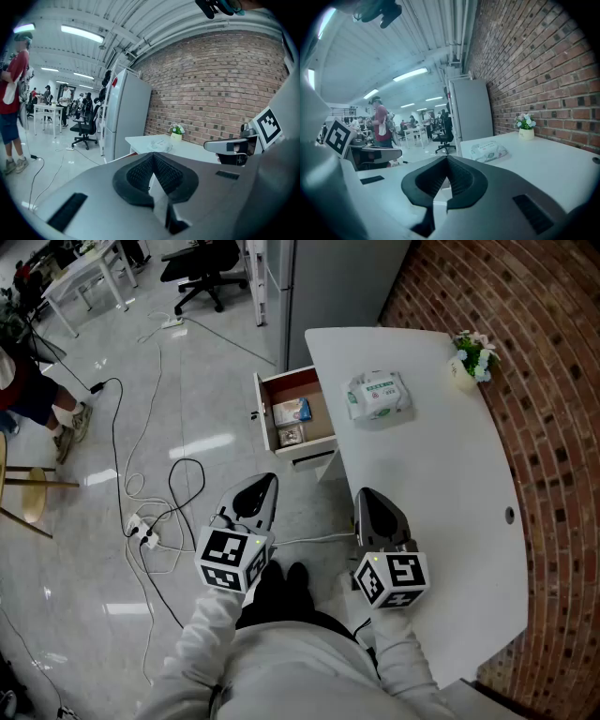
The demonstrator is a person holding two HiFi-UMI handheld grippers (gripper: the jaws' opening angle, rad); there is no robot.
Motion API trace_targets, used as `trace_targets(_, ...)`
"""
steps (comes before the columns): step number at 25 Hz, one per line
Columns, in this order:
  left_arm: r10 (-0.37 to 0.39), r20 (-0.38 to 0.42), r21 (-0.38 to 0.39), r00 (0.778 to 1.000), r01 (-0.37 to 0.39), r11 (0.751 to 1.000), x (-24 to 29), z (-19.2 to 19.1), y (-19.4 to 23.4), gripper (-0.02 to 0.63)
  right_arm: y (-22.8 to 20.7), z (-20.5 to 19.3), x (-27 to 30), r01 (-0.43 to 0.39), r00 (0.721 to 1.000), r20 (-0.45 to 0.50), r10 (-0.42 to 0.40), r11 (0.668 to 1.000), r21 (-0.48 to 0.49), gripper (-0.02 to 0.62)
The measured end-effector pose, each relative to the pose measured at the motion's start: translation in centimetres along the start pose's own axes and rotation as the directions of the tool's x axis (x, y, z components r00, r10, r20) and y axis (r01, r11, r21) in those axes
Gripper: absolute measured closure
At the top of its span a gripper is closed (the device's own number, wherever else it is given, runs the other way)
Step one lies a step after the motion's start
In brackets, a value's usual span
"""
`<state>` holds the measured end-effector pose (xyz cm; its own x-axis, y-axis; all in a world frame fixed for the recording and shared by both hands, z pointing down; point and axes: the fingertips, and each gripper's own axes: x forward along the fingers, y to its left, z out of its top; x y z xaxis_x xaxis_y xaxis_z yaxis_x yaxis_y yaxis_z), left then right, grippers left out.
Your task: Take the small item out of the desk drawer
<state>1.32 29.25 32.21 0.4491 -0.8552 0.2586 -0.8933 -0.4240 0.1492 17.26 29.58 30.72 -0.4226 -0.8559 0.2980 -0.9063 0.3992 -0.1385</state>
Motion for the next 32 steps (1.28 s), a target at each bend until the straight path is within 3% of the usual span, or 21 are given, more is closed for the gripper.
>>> trace_targets(6, -0.010, 0.002, -0.008, 1.000, 0.010, 1.000, 0.4, 0.2, -0.8, 0.589, 0.0, -0.1, -0.2, -0.010, 1.000, 0.005, 0.010, 1.000, 0.023, 0.569)
trace_targets(19, 0.048, 0.014, -0.011, 0.999, -0.048, 0.999, 0.2, 0.3, -1.5, 0.589, 1.3, -0.4, 0.6, -0.088, 0.996, -0.008, 0.088, 0.996, -0.003, 0.568)
trace_targets(32, 0.053, 0.011, -0.019, 0.999, -0.052, 0.998, 2.6, 0.6, 0.7, 0.586, 1.3, -0.1, 3.3, -0.105, 0.994, -0.025, 0.105, 0.994, 0.007, 0.568)
